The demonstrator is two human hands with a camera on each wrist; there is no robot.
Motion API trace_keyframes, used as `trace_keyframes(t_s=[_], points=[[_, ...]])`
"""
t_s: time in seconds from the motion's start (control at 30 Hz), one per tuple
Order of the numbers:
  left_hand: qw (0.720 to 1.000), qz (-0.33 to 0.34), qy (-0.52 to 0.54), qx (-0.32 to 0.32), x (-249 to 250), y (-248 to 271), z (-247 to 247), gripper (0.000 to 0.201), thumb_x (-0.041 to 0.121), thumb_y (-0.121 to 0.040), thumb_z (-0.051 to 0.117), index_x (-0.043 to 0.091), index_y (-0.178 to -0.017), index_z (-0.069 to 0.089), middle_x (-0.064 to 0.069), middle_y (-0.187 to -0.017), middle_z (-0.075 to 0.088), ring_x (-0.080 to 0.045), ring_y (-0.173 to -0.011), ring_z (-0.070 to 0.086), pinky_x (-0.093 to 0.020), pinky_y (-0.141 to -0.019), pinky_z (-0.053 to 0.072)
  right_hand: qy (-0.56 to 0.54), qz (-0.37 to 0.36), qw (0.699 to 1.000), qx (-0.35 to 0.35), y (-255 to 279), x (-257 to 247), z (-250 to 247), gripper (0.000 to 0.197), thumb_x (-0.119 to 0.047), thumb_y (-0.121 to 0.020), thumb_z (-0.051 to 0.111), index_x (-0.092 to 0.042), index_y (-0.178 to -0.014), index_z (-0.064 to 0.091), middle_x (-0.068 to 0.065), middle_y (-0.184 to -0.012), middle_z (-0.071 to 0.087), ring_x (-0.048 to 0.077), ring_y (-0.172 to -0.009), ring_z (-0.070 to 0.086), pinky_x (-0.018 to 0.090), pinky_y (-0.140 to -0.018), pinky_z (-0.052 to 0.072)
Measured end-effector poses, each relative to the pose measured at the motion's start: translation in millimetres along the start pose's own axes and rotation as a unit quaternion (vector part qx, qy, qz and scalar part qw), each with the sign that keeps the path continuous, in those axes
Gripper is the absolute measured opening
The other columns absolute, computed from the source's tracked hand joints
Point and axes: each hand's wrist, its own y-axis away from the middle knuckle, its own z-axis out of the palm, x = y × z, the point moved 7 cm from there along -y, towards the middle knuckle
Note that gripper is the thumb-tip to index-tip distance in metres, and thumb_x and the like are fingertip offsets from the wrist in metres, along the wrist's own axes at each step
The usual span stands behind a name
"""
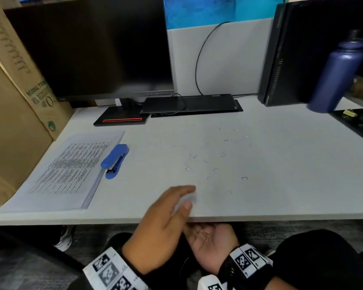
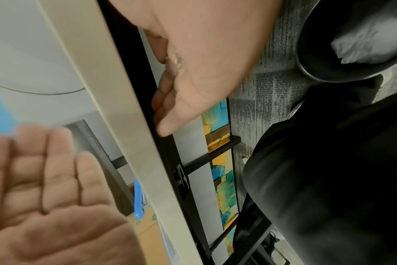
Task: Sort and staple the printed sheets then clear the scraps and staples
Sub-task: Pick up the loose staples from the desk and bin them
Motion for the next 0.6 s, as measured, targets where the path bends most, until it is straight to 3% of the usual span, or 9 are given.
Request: trace_keyframes(t_s=[0.07,0.17,0.23,0.33,0.43,0.47,0.53,0.57,0.6], points=[[0.995,-0.037,-0.087,0.012,-10.6,-16.0,-14.5,0.043,0.041,-0.104,0.043,0.031,-0.146,0.047,0.023,-0.148,0.047,0.009,-0.137,0.039,-0.021,-0.118,0.030,-0.009,-0.008,1.000,0.015,1.3,-2.8,-0.6,0.040,-0.026,-0.099,0.050,0.002,-0.125,0.061,0.025,-0.116,0.070,0.044,-0.103,0.069,0.055,-0.085,0.056],[0.955,-0.104,-0.252,-0.116,-32.5,-28.9,-10.9,0.074,0.060,-0.099,0.027,0.022,-0.161,0.013,0.013,-0.165,0.015,0.004,-0.149,0.007,-0.018,-0.121,0.002,-0.005,-0.006,1.000,-0.001,3.5,-5.5,3.1,0.042,-0.027,-0.096,0.054,0.004,-0.124,0.060,0.026,-0.117,0.070,0.044,-0.107,0.068,0.056,-0.100,0.048],[0.923,-0.076,-0.324,-0.192,-35.8,-29.8,3.6,0.090,0.072,-0.091,0.014,0.019,-0.162,-0.001,0.005,-0.169,-0.003,-0.003,-0.152,-0.007,-0.022,-0.122,-0.006,0.005,-0.008,1.000,-0.011,3.7,-6.5,4.9,0.043,-0.029,-0.096,0.055,0.002,-0.126,0.061,0.024,-0.118,0.070,0.040,-0.108,0.069,0.055,-0.097,0.051],[0.894,-0.008,-0.385,-0.230,-26.5,-21.6,29.0,0.097,0.078,-0.086,0.006,0.018,-0.161,-0.006,0.004,-0.168,-0.014,-0.007,-0.153,-0.016,-0.030,-0.126,-0.007,0.036,-0.032,0.998,-0.041,4.6,-11.4,8.0,0.043,-0.027,-0.094,0.054,-0.004,-0.129,0.061,0.019,-0.118,0.071,0.033,-0.098,0.074,0.044,-0.075,0.061],[0.888,0.053,-0.375,-0.261,-7.5,-1.6,47.6,0.086,0.073,-0.095,0.017,0.023,-0.161,-0.008,0.010,-0.165,-0.021,-0.001,-0.150,-0.023,-0.028,-0.126,-0.007,0.035,-0.063,0.994,-0.080,7.4,-13.3,7.7,0.034,-0.018,-0.095,0.044,-0.004,-0.122,0.060,0.016,-0.106,0.076,0.026,-0.089,0.076,0.037,-0.063,0.062],[0.890,0.061,-0.351,-0.286,-2.8,5.6,50.8,0.083,0.071,-0.098,0.022,0.026,-0.161,-0.009,0.014,-0.164,-0.023,0.004,-0.148,-0.025,-0.024,-0.125,-0.009,0.038,-0.068,0.995,-0.069,6.4,-14.1,3.0,0.031,-0.016,-0.098,0.040,-0.005,-0.117,0.061,0.015,-0.107,0.076,0.026,-0.092,0.075,0.038,-0.066,0.062],[0.900,0.060,-0.290,-0.320,4.0,8.7,48.4,0.078,0.065,-0.101,0.030,0.030,-0.160,-0.008,0.022,-0.163,-0.021,0.012,-0.145,-0.023,-0.018,-0.123,-0.008,0.011,-0.052,0.997,-0.063,1.6,-14.2,-2.5,0.026,-0.015,-0.103,0.040,-0.006,-0.117,0.061,0.014,-0.124,0.069,0.026,-0.113,0.068,0.041,-0.085,0.059],[0.907,0.058,-0.273,-0.315,6.5,2.7,44.0,0.076,0.062,-0.102,0.031,0.031,-0.161,-0.006,0.023,-0.164,-0.019,0.014,-0.145,-0.021,-0.016,-0.123,-0.006,0.000,-0.058,0.997,-0.055,-1.1,-19.3,-1.4,0.026,-0.016,-0.101,0.048,-0.006,-0.122,0.060,0.011,-0.128,0.068,0.027,-0.117,0.065,0.040,-0.090,0.057],[0.915,0.052,-0.269,-0.295,6.9,-8.1,38.6,0.076,0.061,-0.102,0.032,0.030,-0.161,-0.004,0.022,-0.164,-0.016,0.013,-0.146,-0.018,-0.016,-0.123,-0.005,0.002,-0.065,0.996,-0.065,-3.6,-22.7,2.0,0.033,-0.018,-0.096,0.057,-0.006,-0.127,0.059,0.010,-0.126,0.069,0.027,-0.115,0.067,0.038,-0.087,0.058]])
